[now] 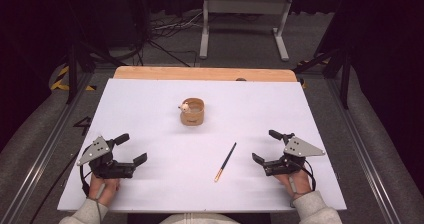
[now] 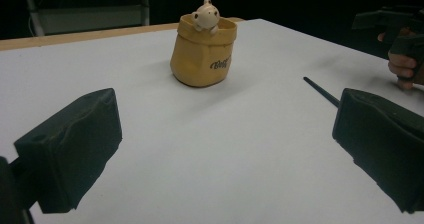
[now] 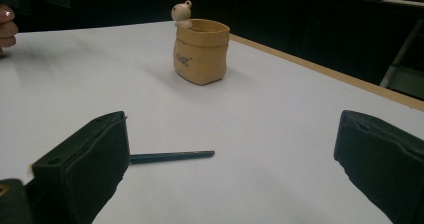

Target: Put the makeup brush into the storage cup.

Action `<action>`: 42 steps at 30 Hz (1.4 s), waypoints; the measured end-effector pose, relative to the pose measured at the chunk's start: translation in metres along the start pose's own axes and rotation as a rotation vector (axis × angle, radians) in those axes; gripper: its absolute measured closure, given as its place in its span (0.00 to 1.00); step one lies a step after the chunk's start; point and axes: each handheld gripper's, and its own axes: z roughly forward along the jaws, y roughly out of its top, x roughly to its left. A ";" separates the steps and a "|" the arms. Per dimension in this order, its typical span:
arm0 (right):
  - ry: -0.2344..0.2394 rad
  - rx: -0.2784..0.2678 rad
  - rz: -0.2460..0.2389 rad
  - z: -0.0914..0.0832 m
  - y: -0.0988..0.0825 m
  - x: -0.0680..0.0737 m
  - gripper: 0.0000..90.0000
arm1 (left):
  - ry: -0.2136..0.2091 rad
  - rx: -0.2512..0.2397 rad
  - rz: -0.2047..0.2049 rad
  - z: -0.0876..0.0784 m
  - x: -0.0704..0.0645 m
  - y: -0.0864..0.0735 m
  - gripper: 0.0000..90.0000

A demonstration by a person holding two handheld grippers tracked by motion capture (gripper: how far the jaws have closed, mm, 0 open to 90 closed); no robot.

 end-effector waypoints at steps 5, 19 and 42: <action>0.002 0.004 -0.006 -0.001 0.003 0.003 0.02 | 0.002 -0.001 0.009 -0.001 -0.001 0.001 0.00; 0.043 -0.013 -0.017 0.018 0.029 0.009 0.01 | 0.021 -0.001 0.028 -0.005 -0.001 0.001 0.00; 0.167 0.014 -0.064 0.053 0.074 0.014 0.01 | 0.022 0.006 0.028 -0.004 -0.001 0.000 0.00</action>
